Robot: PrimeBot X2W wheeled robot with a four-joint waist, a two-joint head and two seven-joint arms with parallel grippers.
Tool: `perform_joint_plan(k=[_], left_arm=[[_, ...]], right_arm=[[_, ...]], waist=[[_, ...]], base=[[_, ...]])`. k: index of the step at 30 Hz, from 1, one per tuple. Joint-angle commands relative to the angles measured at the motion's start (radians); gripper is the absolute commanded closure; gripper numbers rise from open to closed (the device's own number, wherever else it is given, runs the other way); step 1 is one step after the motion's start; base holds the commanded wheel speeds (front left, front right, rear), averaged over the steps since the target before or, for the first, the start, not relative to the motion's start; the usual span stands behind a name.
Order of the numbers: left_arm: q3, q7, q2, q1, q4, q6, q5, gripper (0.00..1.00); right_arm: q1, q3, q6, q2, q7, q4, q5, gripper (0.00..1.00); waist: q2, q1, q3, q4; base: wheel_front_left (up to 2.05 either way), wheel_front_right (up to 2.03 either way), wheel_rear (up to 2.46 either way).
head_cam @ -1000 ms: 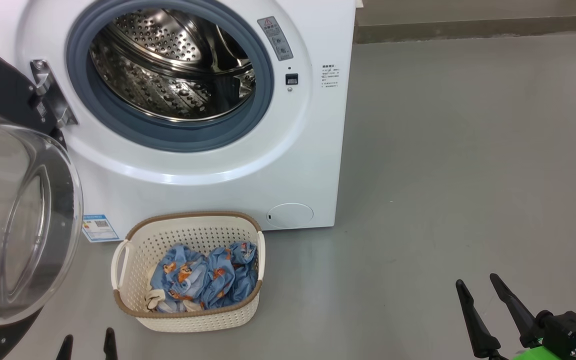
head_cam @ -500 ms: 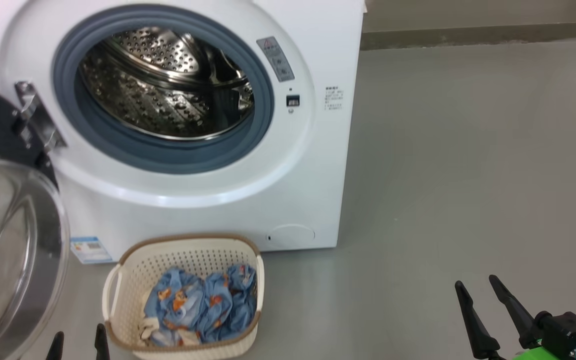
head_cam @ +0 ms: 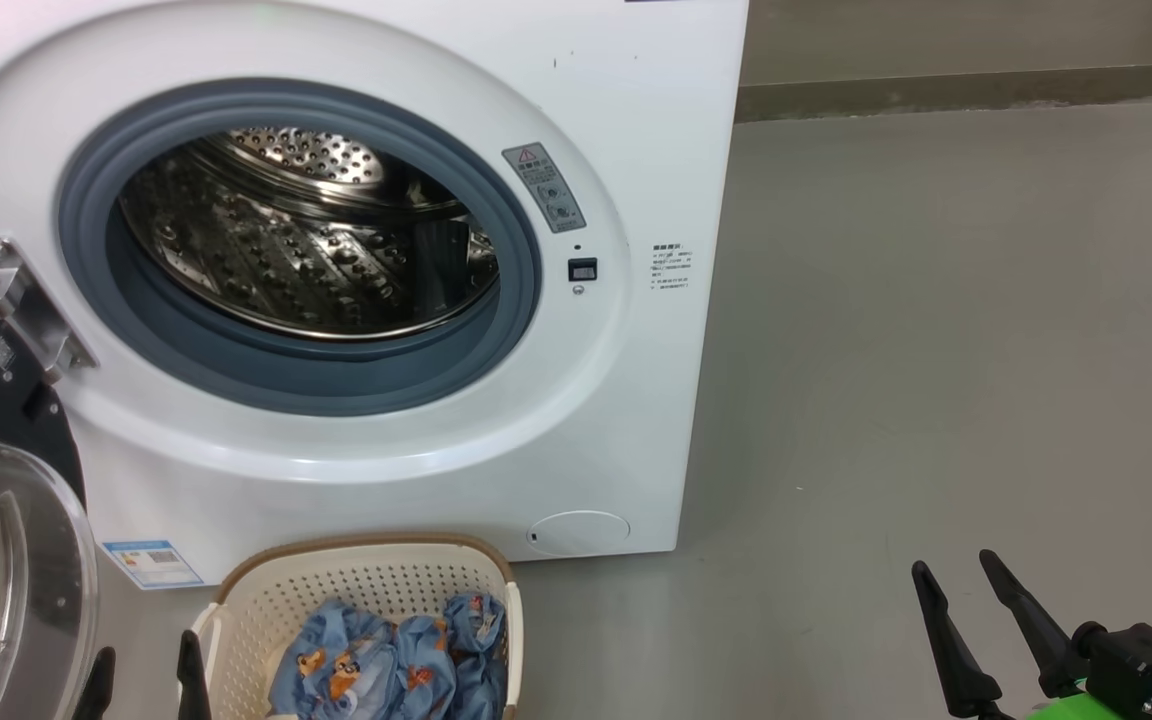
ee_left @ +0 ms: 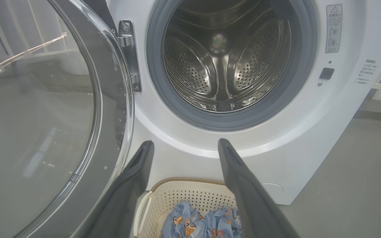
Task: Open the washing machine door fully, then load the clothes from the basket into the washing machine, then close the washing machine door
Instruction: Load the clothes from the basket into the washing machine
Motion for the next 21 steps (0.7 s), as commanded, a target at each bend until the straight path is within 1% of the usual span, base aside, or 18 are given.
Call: perform_joint_plan(k=[1,10,21], left_arm=[[0.033,-0.006,0.013,-0.031,-0.019,0.006,-0.004,0.00],[0.019,-0.006,0.013,-0.019,-0.005,-0.007,-0.004,0.00],[0.014,-0.006,0.013,-0.013,-0.002,-0.011,-0.002,0.00]], right_arm=[[-0.021,0.022,0.003,-0.019,-0.006,-0.019,0.003,0.00],[-0.016,0.022,0.003,-0.016,-0.006,-0.021,-0.001,0.00],[-0.013,0.022,0.003,-0.020,-0.006,-0.023,-0.004,0.00]], waist=[[0.0000,0.0000,0.000,-0.001],[0.0000,0.0000,-0.001,-0.004],[0.0000,0.0000,0.006,0.001]], base=[[0.27,-0.27,0.00],[0.02,-0.02,0.00],[0.00,0.00,0.00]])
